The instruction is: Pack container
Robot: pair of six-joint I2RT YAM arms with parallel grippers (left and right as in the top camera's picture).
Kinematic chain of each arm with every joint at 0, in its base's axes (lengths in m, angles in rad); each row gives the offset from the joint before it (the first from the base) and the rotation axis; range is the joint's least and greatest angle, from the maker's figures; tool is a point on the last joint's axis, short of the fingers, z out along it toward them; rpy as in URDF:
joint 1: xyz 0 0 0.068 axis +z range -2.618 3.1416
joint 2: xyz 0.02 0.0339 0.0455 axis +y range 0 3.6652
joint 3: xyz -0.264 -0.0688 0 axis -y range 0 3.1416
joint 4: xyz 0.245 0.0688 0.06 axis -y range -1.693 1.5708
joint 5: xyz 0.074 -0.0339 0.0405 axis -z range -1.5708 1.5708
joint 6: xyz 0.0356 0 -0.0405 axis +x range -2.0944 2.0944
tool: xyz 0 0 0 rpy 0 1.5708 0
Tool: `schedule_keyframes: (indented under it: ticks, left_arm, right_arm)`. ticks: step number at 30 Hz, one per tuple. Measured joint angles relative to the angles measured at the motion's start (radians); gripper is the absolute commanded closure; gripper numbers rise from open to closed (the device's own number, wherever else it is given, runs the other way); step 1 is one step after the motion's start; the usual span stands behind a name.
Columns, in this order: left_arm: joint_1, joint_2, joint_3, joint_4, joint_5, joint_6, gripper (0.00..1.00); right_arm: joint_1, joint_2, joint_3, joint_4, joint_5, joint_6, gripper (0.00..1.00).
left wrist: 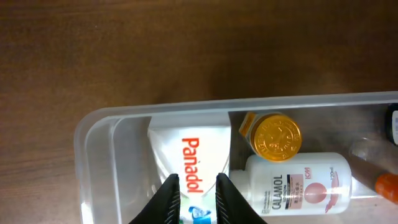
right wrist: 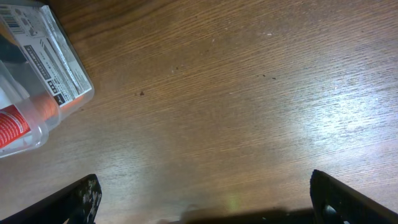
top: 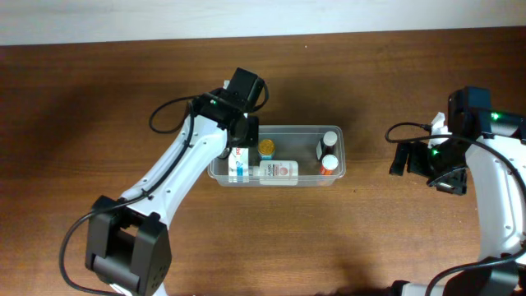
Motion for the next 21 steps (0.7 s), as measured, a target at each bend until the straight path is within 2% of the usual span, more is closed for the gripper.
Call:
schedule_keyframes:
  ticks: [5,12,21]
  left_arm:
    - [-0.002,0.046,-0.027,0.066,-0.018,0.000,0.79]
    - [-0.007,0.177,-0.027,0.077,-0.035,0.000,0.79]
    - [-0.007,0.180,-0.023,0.032,-0.034,0.005,0.81]
  right_arm:
    - [0.000,0.000,0.000,0.000,0.000,0.000,0.01]
    - [0.000,0.000,0.000,0.000,0.000,0.000,0.01]
    - [0.000,0.000,0.000,0.000,0.000,-0.001,0.01]
